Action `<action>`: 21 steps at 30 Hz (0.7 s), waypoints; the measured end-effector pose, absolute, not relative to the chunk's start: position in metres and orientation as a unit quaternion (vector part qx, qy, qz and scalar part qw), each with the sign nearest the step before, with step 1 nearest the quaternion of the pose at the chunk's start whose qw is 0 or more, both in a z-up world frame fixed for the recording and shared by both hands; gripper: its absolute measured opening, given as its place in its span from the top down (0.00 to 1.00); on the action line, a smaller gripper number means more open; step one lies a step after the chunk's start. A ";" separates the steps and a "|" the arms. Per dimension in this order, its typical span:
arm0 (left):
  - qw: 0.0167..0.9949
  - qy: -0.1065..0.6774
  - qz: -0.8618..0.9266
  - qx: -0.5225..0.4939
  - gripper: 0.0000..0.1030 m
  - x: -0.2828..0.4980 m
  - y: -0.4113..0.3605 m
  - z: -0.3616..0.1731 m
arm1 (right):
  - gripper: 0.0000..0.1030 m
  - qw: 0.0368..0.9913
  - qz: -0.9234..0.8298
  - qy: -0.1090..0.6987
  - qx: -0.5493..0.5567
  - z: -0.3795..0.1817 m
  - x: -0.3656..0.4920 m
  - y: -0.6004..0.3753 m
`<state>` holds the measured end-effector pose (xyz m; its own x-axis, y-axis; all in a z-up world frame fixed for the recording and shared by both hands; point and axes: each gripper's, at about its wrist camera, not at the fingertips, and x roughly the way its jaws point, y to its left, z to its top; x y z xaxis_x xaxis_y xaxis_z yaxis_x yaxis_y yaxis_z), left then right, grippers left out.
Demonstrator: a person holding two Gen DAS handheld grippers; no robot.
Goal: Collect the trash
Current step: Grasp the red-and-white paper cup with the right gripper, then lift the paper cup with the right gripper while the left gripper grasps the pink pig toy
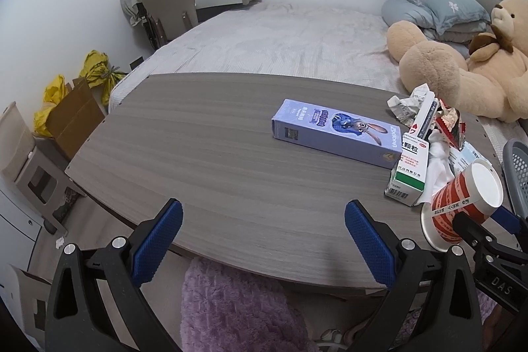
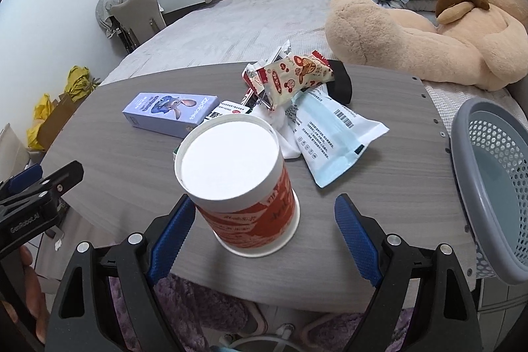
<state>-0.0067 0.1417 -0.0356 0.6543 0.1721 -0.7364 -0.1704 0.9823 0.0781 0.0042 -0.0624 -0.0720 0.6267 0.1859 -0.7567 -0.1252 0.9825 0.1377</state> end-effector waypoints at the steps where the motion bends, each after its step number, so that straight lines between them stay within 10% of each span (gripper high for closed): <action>1: 0.909 0.406 0.094 -0.001 0.06 -0.006 0.143 -0.037 | 0.20 0.901 0.086 0.425 0.036 -0.074 0.007 -0.061; 21: 0.905 0.421 0.059 -0.013 0.06 0.000 0.131 -0.044 | 0.39 0.901 0.093 0.422 0.034 -0.079 0.014 -0.057</action>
